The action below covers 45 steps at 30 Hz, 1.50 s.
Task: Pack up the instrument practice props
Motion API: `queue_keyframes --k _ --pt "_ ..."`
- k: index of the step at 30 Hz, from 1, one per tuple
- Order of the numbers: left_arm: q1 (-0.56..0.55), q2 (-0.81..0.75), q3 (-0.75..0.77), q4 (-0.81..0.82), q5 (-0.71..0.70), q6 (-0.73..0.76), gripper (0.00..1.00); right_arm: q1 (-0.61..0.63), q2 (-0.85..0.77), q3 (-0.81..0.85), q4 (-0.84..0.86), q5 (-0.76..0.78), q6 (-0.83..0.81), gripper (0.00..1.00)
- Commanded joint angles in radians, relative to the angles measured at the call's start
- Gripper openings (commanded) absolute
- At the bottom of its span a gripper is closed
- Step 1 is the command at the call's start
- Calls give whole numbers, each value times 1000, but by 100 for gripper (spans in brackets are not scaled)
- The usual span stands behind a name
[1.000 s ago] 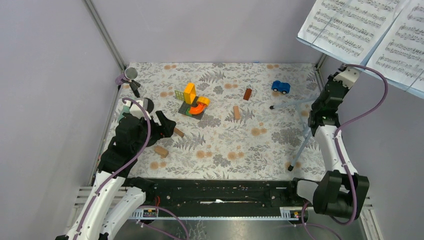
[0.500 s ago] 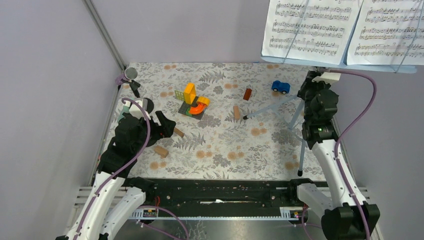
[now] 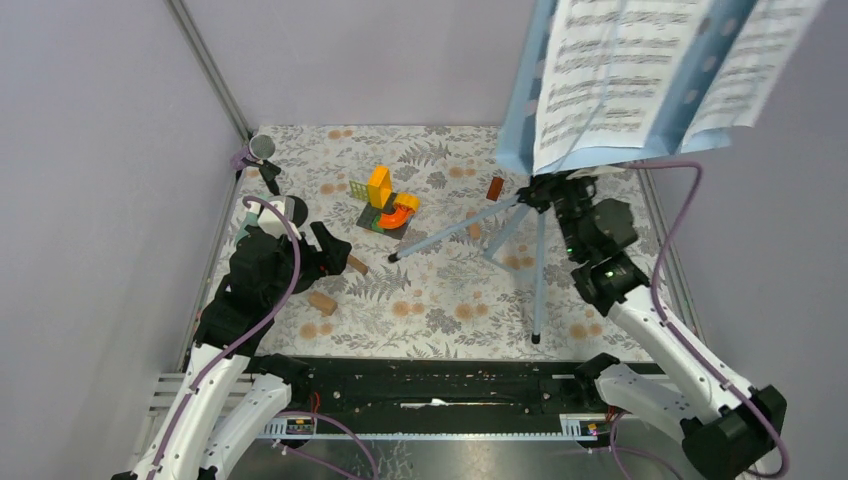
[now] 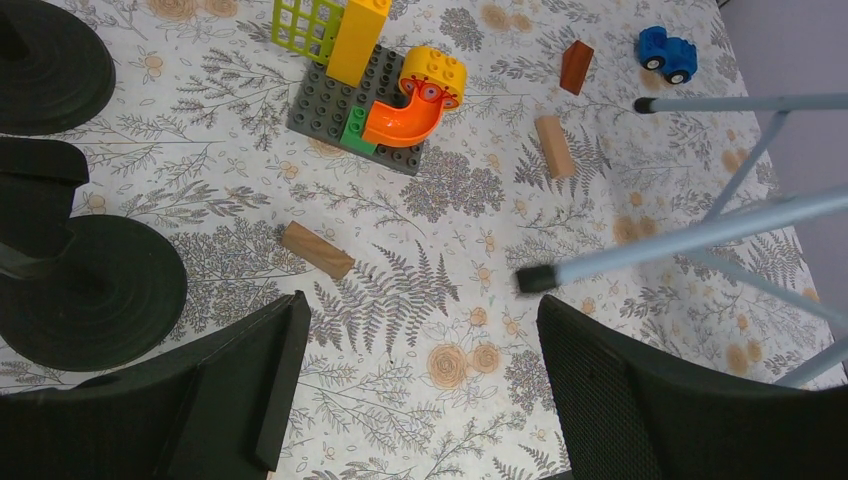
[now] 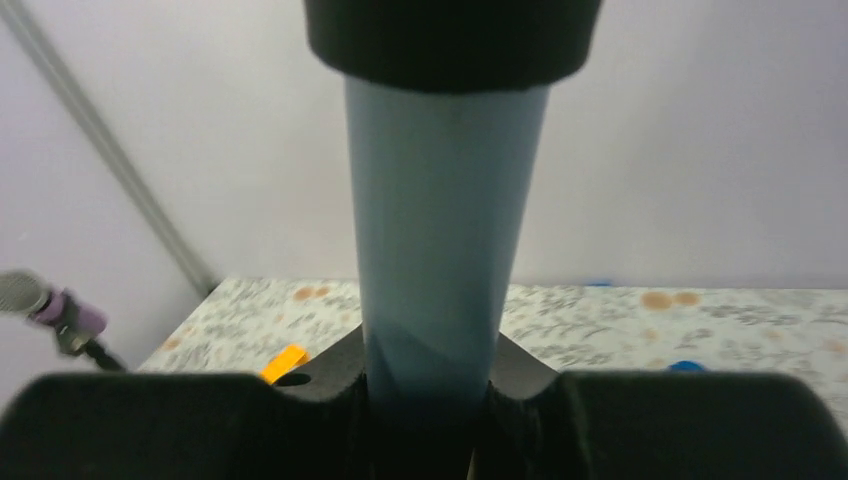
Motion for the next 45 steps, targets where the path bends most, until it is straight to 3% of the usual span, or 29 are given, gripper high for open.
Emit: queue_keyframes --k 1,9,15,22,36,45 --pt "5 -4 -3 44 -12 6 89 217 45 27 342 171 -218 0" --pt "5 -6 -3 43 -12 7 89 494 253 16 727 538 -573 0" --pt "5 -7 -3 43 -11 5 89 549 404 47 1074 665 -727 0" --pt "5 -5 -4 43 -11 5 89 532 505 139 1109 693 -722 0" --pt "5 -7 -6 43 -11 5 89 360 629 187 1048 671 -598 0" --pt "5 -2 -5 43 -12 5 89 280 628 176 1016 646 -570 0"
